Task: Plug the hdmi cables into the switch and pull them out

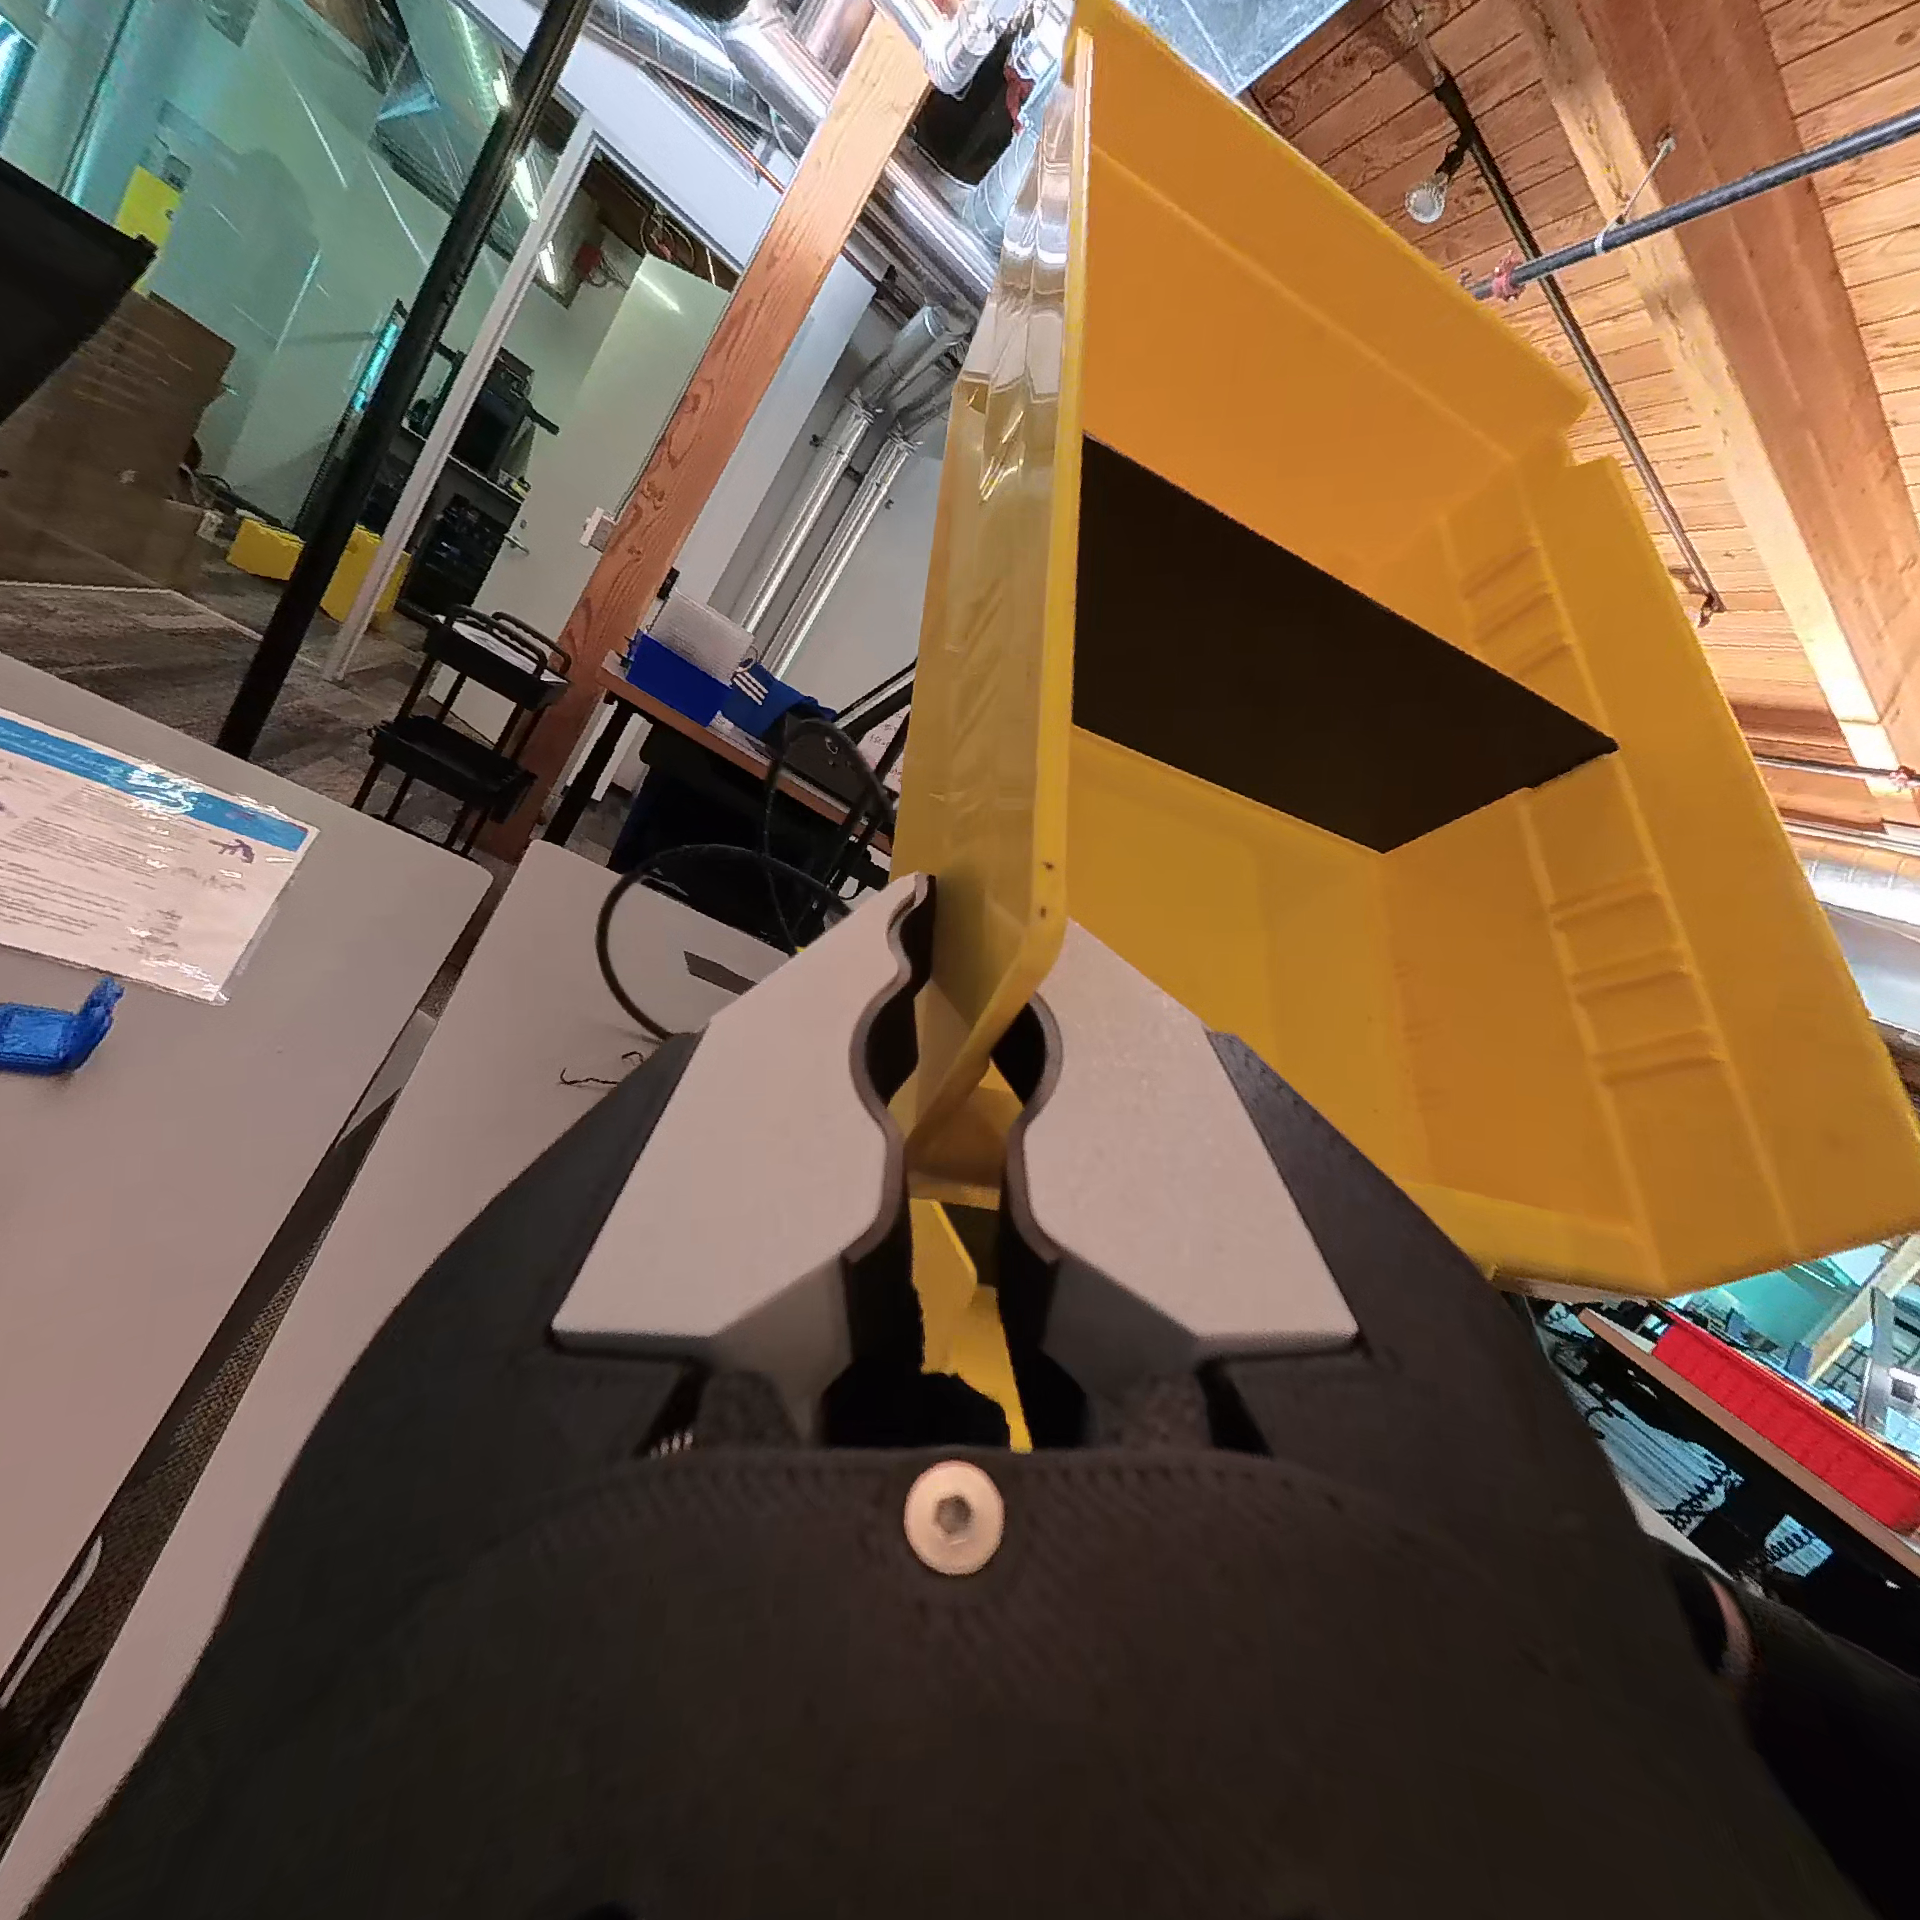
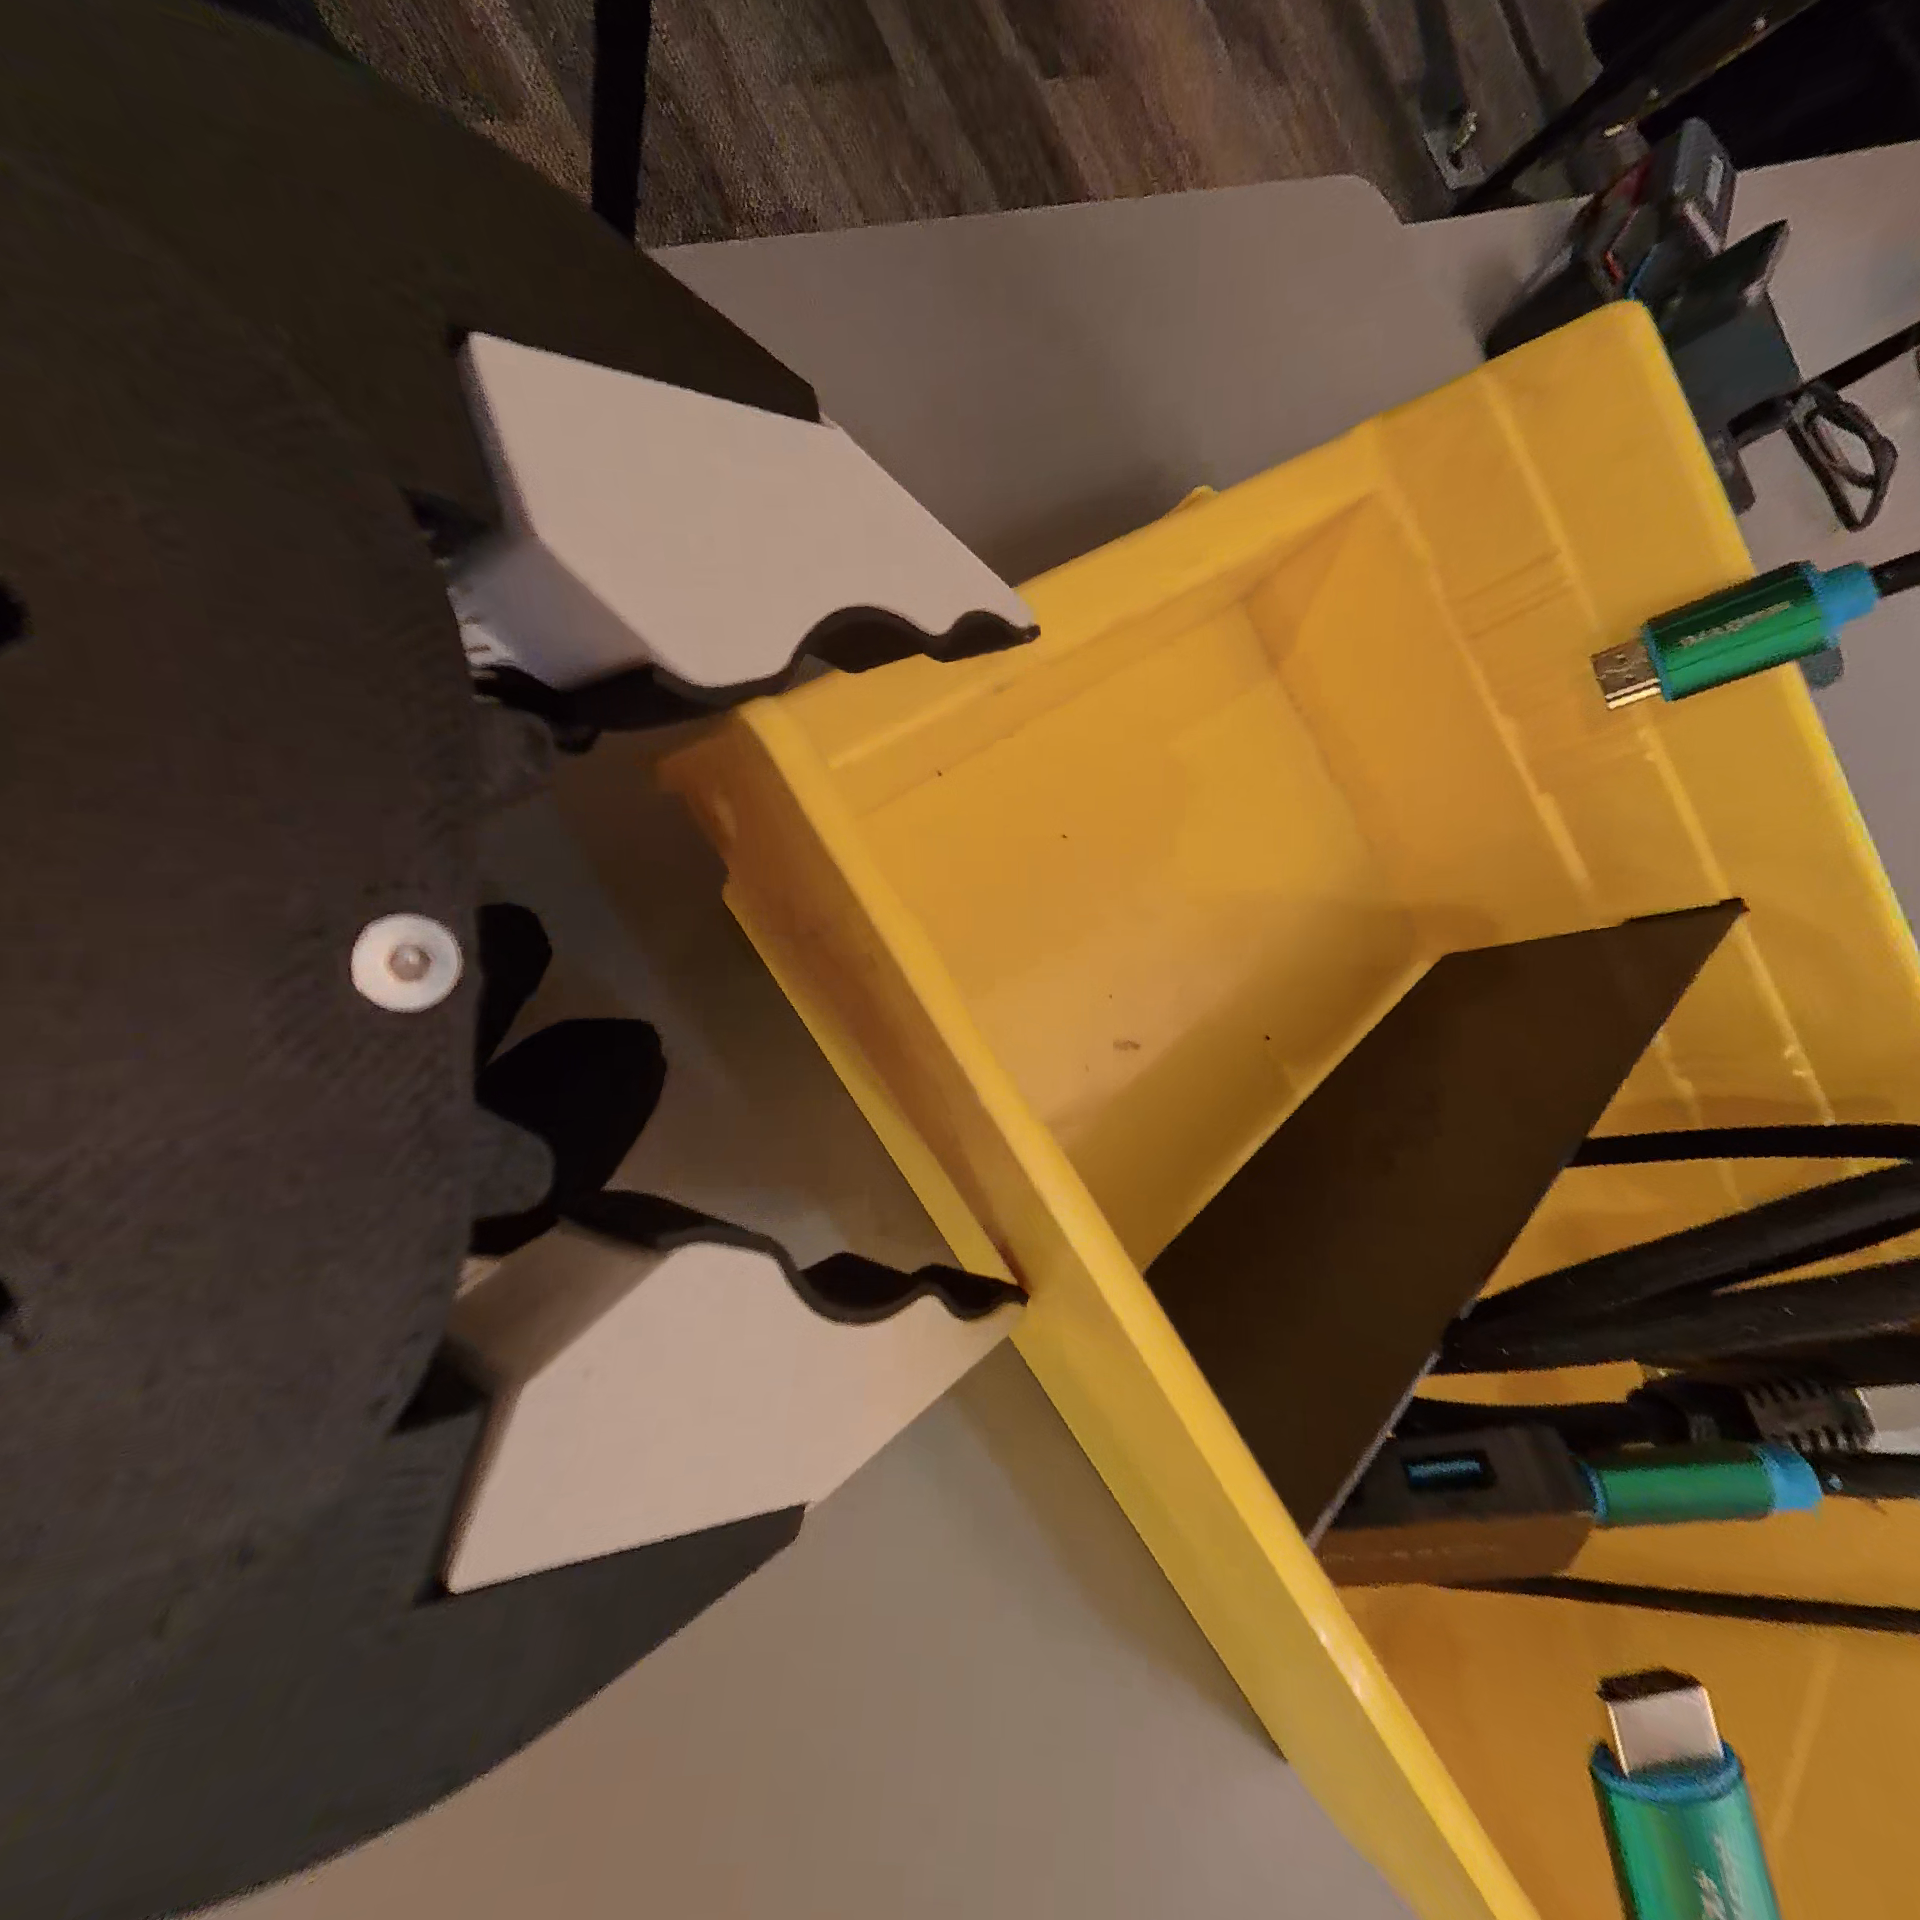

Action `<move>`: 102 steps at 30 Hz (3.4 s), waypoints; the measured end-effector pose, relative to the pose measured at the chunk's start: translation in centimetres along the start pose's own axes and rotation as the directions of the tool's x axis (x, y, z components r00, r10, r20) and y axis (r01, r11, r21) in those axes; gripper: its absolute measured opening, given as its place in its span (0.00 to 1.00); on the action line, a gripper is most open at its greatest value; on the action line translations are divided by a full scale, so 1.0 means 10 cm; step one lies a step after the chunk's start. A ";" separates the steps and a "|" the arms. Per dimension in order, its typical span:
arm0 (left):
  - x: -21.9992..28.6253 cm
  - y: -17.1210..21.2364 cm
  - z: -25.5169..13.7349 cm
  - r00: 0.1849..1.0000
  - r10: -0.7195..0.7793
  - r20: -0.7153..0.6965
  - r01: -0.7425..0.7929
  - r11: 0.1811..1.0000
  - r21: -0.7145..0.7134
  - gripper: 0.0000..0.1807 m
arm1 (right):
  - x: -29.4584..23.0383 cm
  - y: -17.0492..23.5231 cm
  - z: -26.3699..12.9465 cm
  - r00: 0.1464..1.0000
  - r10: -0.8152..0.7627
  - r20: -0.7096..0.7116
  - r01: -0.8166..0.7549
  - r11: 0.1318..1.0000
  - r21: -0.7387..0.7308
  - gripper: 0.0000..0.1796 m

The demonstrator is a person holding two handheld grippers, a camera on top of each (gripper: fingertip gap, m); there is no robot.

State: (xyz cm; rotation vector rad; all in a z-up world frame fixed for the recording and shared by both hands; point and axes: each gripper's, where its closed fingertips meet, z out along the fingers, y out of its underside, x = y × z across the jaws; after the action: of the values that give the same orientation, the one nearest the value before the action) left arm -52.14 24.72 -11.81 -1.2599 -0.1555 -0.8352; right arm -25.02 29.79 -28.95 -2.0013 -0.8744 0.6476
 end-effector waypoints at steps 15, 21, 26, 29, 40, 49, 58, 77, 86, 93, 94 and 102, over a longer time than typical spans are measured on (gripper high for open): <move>0.57 -0.01 0.22 0.989 0.123 -0.082 -0.129 0.989 -0.070 0.03 | -0.11 -0.26 -0.34 0.980 -0.164 0.111 0.159 0.986 0.050 0.63; 1.28 0.43 0.61 0.971 0.153 -0.183 -0.191 0.959 -0.211 0.02 | 0.43 -0.28 -1.58 0.989 -0.138 -0.045 0.145 0.967 0.209 0.59; 1.92 1.00 1.05 0.916 0.301 -0.265 -0.384 0.848 -0.365 0.02 | 1.02 0.08 -2.70 0.967 -0.071 -0.245 0.130 0.964 0.232 0.58; 2.24 1.56 1.32 0.899 0.303 -0.317 -0.423 0.790 -0.444 0.02 | 1.19 0.27 -3.35 0.957 0.039 -0.287 0.059 0.944 0.324 0.57; 3.02 3.56 1.78 0.891 0.169 -0.421 -0.428 0.621 -0.656 0.02 | 0.86 0.74 -4.23 0.913 0.316 -0.257 -0.113 0.803 0.585 0.68; 3.53 4.73 1.76 0.880 0.102 -0.464 -0.444 0.522 -0.728 0.03 | 1.12 1.09 -4.03 0.870 0.350 -0.347 -0.147 0.857 0.494 0.74; 3.63 5.16 1.74 0.940 -0.017 -0.341 -0.279 0.537 -0.796 0.06 | 1.54 1.22 -4.23 0.822 0.323 -0.470 -0.112 0.899 0.423 0.74; 4.61 5.77 1.40 0.879 -0.056 -0.474 -0.410 0.419 -0.810 0.43 | 2.62 1.70 -4.89 0.671 0.219 -0.708 -0.096 0.973 0.209 0.74; 4.76 5.86 1.37 0.865 -0.070 -0.498 -0.432 0.401 -0.808 0.45 | 2.81 1.78 -5.00 0.651 0.198 -0.733 -0.094 0.979 0.181 0.74; 4.84 5.92 1.38 0.861 -0.078 -0.502 -0.434 0.401 -0.807 0.47 | 2.91 1.83 -5.06 0.647 0.181 -0.740 -0.092 0.983 0.160 0.74; 4.86 5.92 1.38 0.861 -0.082 -0.502 -0.434 0.399 -0.808 0.47 | 2.92 1.83 -5.07 0.646 0.181 -0.742 -0.092 0.983 0.159 0.74; 5.17 6.06 1.28 0.838 -0.161 -0.521 -0.441 0.362 -0.821 0.51 | 3.22 1.93 -5.35 0.626 0.190 -0.756 -0.100 0.981 0.164 0.72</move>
State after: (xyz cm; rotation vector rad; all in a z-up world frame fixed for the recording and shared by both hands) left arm 26.58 15.50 -26.84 -2.0012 1.0706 -1.1248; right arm 39.26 20.75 -21.60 -1.9769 -0.1375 -0.1287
